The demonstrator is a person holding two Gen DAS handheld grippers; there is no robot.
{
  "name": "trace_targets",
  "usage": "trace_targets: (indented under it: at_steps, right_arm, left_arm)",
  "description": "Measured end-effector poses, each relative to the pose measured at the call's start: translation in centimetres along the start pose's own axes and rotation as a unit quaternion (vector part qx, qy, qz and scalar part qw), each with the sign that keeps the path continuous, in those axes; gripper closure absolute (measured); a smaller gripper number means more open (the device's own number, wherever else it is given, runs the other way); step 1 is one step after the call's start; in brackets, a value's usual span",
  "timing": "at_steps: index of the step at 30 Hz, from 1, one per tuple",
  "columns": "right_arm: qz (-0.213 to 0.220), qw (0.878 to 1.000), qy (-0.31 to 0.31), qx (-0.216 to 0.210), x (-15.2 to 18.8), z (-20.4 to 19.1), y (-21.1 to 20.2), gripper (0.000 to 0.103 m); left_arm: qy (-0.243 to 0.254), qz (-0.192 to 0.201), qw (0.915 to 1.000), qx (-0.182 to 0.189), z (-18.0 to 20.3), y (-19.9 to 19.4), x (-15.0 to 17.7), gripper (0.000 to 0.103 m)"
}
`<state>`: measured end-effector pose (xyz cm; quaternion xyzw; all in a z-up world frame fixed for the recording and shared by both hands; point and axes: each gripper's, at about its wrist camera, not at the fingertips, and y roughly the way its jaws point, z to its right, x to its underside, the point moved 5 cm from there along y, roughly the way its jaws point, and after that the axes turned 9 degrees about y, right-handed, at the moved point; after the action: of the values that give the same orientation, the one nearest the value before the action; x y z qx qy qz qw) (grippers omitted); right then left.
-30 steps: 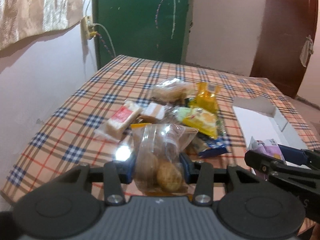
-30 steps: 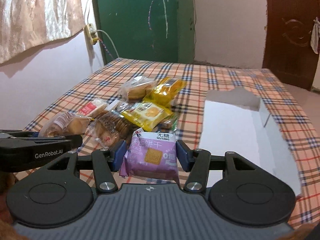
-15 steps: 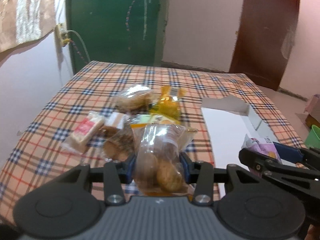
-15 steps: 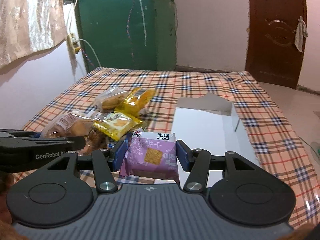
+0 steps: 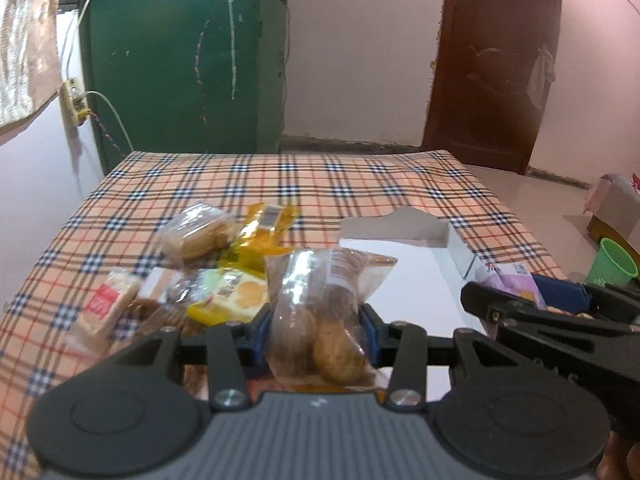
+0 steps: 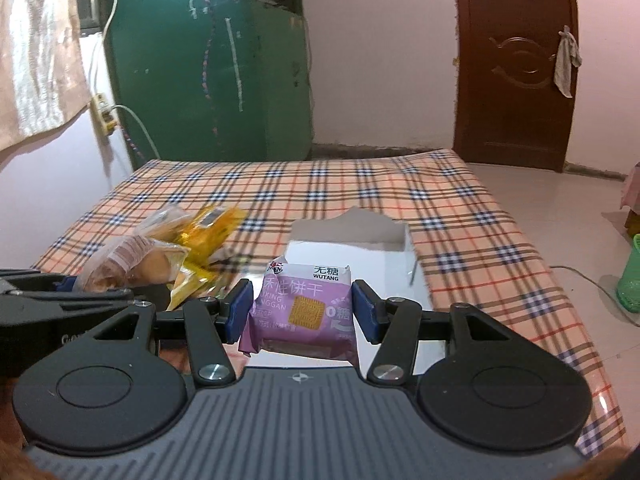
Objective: Organize snacks
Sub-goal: 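Carry both packs over the white box and open both tools to drop them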
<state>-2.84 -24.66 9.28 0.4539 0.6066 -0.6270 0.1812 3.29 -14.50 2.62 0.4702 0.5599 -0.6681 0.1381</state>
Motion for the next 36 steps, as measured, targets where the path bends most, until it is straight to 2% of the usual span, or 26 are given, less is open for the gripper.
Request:
trace_targets:
  at_steps: [18, 36]
  right_arm:
    - [0.005, 1.000, 0.017, 0.023, -4.7, 5.8, 3.3, 0.037]
    - [-0.034, 0.999, 0.015, 0.032, -5.6, 7.3, 10.7, 0.037]
  left_arm:
    - [0.018, -0.017, 0.9997, 0.006, 4.1, 4.8, -3.3, 0.060]
    - [0.029, -0.043, 0.9986, 0.011, 5.5, 9.9, -3.9, 0.060]
